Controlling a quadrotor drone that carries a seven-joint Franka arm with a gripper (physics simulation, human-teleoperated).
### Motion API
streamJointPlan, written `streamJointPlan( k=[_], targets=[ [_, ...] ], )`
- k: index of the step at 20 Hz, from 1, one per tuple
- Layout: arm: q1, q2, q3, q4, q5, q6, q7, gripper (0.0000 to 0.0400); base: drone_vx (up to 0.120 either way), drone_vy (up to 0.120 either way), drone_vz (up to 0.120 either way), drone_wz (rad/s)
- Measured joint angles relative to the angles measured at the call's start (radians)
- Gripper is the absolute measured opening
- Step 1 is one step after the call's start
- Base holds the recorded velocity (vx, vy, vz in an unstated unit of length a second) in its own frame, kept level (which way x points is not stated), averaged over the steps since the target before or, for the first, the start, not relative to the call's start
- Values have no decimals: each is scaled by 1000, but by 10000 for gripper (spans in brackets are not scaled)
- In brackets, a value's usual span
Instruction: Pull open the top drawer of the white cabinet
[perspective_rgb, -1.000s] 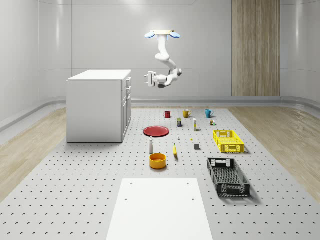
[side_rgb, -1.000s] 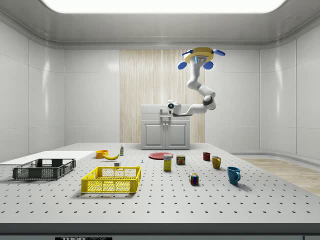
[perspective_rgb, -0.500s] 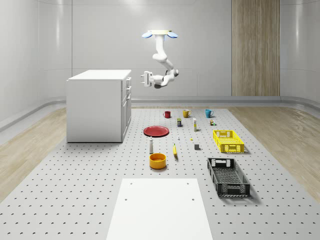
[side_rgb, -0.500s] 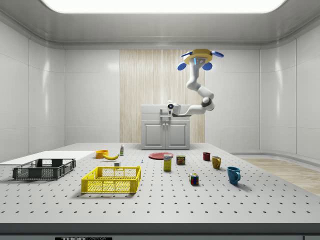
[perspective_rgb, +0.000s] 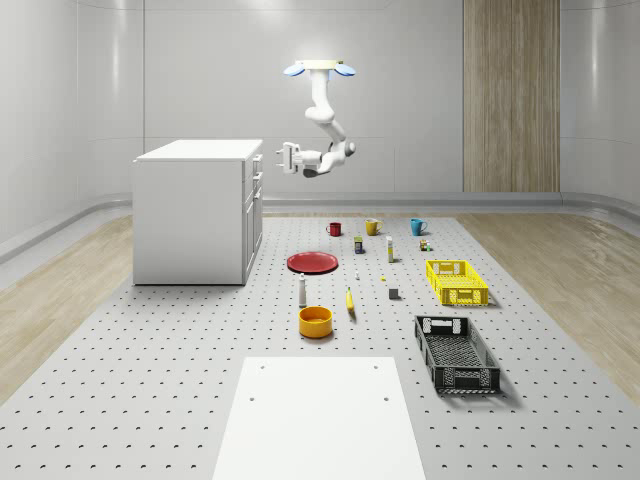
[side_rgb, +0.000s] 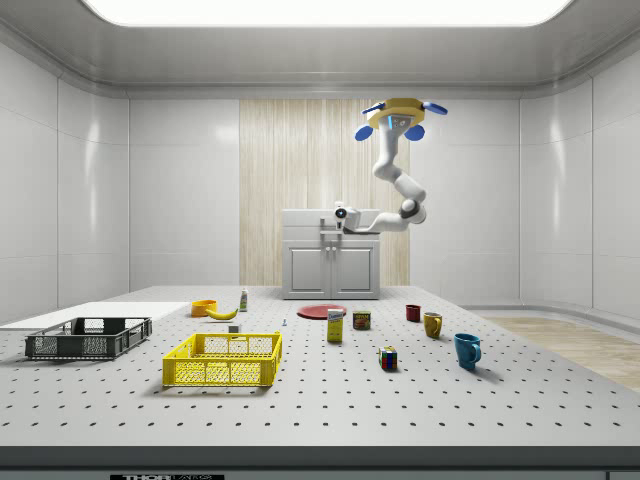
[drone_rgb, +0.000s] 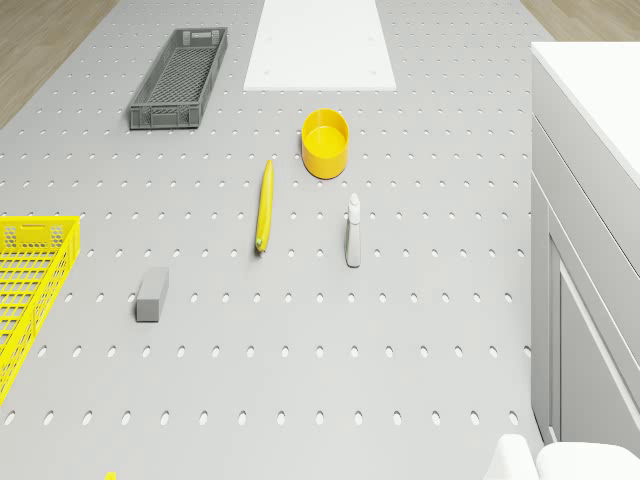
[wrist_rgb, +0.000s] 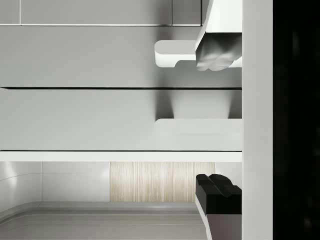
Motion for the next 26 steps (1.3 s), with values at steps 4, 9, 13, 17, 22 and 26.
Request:
streamJointPlan(
  k=[4,9,13,17,22,26],
  targets=[
    [-4,35,35,16,47,7,-21,305,0,0,0,0],
    [-13,79,79,37,104,14,-44,305,0,0,0,0],
    [-28,106,109,50,137,12,-57,305,0,0,0,0],
    [-45,130,140,63,168,9,-68,305,0,0,0,0],
    [-62,169,185,87,215,12,-84,305,0,0,0,0],
    [-80,196,220,104,247,13,-95,305,0,0,0,0]
  ],
)
